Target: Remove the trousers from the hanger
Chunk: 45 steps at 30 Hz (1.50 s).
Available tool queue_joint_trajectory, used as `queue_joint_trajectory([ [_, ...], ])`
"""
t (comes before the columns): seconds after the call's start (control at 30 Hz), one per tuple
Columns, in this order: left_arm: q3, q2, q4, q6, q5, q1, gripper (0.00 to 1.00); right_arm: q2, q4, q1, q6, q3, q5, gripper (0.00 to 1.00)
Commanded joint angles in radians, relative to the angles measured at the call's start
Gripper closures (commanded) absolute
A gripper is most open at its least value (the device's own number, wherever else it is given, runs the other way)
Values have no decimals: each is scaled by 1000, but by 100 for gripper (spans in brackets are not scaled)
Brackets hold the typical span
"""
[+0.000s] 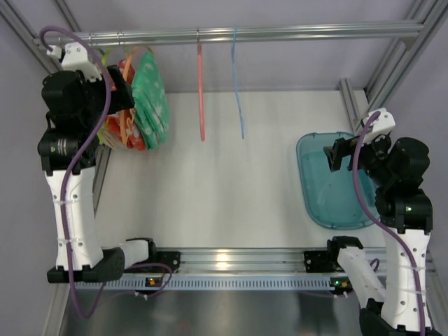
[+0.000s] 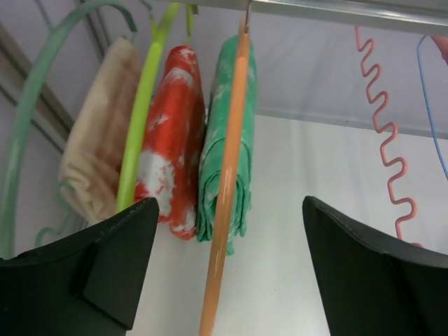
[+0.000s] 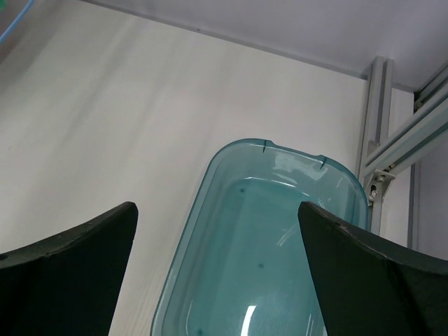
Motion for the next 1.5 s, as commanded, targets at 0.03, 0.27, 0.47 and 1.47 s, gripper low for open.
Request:
queue_joint_trajectory([
  [0.03, 121, 109, -6, -42, 157, 6, 11, 4, -2, -20, 1, 17, -16, 1],
  [0.27, 230, 219, -23, -104, 255, 74, 13, 2, 0, -21, -4, 3, -14, 1],
  [0.47, 169, 247, -33, -101, 463, 149, 12, -2, 12, -21, -1, -8, -13, 1],
  [1.47, -428, 112, 775, -660, 1042, 192, 41, 16, 27, -52, 66, 9, -45, 1],
])
